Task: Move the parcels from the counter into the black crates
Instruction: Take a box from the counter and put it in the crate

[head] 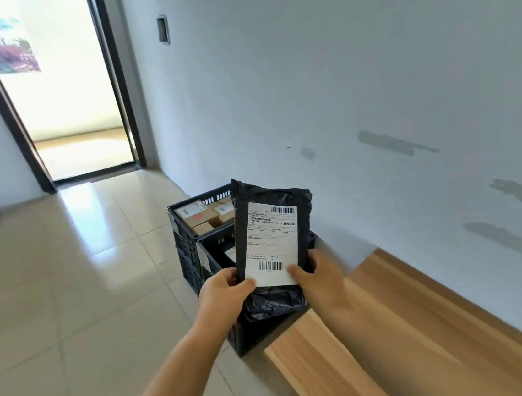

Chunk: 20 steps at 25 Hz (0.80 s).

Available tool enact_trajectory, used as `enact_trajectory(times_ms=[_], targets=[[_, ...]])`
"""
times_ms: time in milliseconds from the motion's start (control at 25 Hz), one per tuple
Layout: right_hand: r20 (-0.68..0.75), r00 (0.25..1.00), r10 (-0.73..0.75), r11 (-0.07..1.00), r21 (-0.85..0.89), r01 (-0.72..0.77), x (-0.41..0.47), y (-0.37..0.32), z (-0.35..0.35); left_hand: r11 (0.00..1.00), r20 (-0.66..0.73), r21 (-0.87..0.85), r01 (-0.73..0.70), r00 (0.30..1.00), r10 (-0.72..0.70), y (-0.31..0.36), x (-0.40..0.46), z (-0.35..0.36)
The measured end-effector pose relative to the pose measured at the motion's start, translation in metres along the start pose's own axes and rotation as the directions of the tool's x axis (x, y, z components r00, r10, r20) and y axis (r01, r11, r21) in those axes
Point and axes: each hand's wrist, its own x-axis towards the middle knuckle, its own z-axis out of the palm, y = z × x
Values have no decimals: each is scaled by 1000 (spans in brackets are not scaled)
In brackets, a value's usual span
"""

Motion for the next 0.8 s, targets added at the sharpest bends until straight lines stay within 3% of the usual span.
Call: enact_trajectory(times_ms=[280, 480, 600, 800], targets=[[72, 995, 63, 998, -32, -61, 54, -39, 162, 992, -77, 118, 42, 997, -33, -24, 93, -126], [45, 991, 128, 980, -162, -119, 107, -43, 215, 984, -67, 152, 97, 994, -88, -36, 161, -145], [108, 977, 184, 952, -266, -150, 140, -37, 241, 964, -41, 218, 150, 989, -144, -49, 203, -145], [130, 972, 193, 954, -255, -156, 224, -17, 284, 929, -3, 313, 197, 978, -207, -55, 303, -143]])
